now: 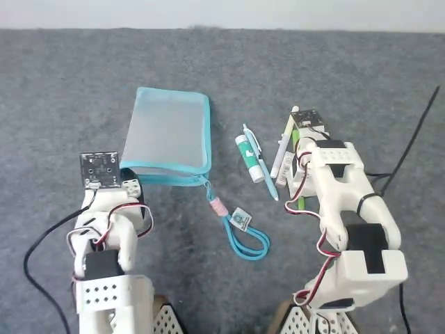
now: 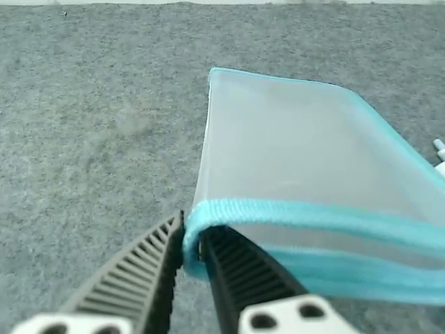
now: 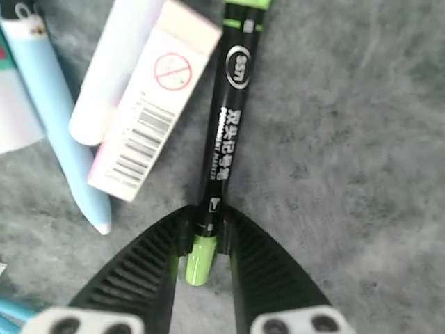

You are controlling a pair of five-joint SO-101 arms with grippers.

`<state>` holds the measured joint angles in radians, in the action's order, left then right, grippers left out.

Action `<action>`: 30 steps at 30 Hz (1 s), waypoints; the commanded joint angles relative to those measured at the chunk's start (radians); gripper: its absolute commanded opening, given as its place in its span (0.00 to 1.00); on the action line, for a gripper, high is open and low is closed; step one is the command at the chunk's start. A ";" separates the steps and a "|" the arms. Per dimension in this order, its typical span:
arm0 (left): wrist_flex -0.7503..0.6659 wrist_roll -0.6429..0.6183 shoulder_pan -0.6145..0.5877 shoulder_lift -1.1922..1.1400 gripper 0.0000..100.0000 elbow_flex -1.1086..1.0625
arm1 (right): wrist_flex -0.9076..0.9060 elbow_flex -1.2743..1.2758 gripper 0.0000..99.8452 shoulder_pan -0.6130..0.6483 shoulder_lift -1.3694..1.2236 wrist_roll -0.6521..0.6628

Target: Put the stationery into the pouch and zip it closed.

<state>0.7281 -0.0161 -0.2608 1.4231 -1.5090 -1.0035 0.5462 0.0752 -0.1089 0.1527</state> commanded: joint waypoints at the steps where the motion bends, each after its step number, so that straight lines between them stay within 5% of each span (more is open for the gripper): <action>1: -0.003 -0.015 -0.002 0.014 0.01 0.019 | -0.042 0.000 0.01 -0.012 0.111 0.038; 14: -0.003 -0.015 -0.002 0.014 0.01 0.018 | -0.170 0.043 0.01 0.004 0.381 0.077; 19: -0.015 -0.015 0.000 0.014 0.01 0.005 | -0.321 0.020 0.01 0.067 0.616 0.203; 26: -0.057 -0.012 0.000 0.014 0.01 -0.015 | -0.624 0.017 0.01 0.378 1.095 0.307; 30: -0.057 -0.012 0.000 0.014 0.01 -0.015 | -0.699 0.020 0.01 0.596 1.092 0.293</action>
<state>0.7020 -0.0161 -0.2639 1.4231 -1.5397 -1.6617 0.6199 0.5340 0.9866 0.4365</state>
